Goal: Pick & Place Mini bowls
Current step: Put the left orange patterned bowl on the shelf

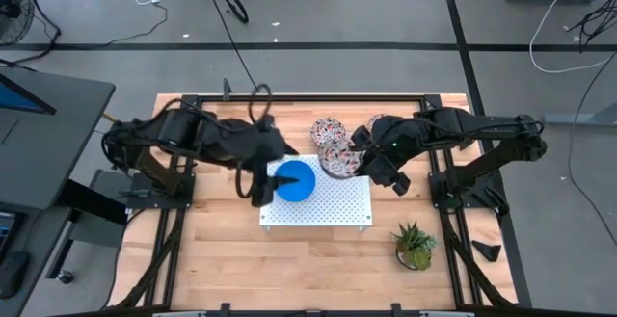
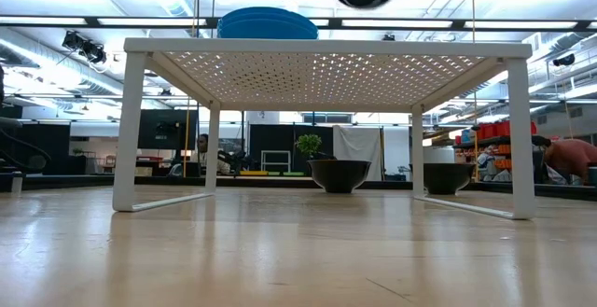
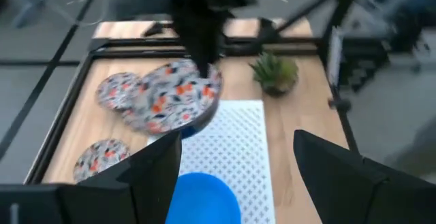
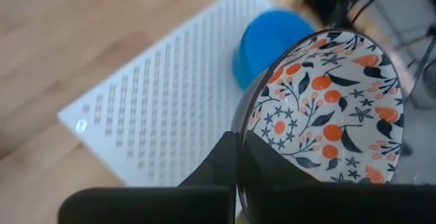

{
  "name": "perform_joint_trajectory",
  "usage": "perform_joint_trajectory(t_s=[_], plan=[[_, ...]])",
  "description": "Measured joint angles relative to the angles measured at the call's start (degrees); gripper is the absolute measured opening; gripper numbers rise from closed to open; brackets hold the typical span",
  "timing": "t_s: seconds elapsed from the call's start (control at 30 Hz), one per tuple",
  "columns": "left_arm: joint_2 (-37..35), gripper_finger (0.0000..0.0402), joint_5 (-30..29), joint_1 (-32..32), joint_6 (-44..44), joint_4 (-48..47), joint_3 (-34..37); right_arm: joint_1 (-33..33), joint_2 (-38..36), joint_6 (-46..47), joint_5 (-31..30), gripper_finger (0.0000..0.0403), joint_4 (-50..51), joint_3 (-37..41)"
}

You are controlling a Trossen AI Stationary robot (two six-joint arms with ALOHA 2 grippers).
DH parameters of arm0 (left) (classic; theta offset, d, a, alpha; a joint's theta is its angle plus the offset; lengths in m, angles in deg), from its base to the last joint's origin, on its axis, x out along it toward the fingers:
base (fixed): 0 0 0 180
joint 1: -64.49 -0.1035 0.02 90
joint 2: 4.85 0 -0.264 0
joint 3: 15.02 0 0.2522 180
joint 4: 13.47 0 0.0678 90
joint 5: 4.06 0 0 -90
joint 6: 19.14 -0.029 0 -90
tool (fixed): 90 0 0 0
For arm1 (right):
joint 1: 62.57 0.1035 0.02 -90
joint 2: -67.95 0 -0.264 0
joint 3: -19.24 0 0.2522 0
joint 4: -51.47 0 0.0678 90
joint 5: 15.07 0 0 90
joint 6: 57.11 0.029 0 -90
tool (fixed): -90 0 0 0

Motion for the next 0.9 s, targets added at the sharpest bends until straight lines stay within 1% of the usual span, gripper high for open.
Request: perform_joint_trajectory(t_s=[0.1, 0.23, 0.37, 0.47, 0.57, 0.9], plan=[[-1.5, 0.0289, -2.2, -0.5, 5.4, 0.0, 0.0, 0.0, 0.0, 0.2, -1.8, 0.0006, 3.5, 0.0], [-2.9, 0.0289, -5.3, -0.6, 9.6, -0.2, 0.0, 1.1, 0.0, 2.2, -5.3, 0.0006, 7.1, 0.0], [-3.8, 0.0289, -10.2, -0.5, 12.3, -0.4, 0.0, 3.4, 0.8, 5.0, -9.9, 0.0006, 9.1, -0.1], [-4.1, 0.0289, -12.4, -0.7, 12.8, 0.2, 0.0, 5.1, 2.1, 8.8, -12.4, 0.0006, 9.8, -0.1], [-4.1, 0.0289, -13.7, -0.8, 14.3, 0.5, 0.0, 6.4, 3.6, 13.5, -12.5, 0.0006, 10.4, -0.1], [-4.1, 0.0289, -14.2, -1.5, 14.4, 0.3, 0.0, 8.8, 10.3, 24.7, -12.7, 0.0006, 9.3, -0.1]])
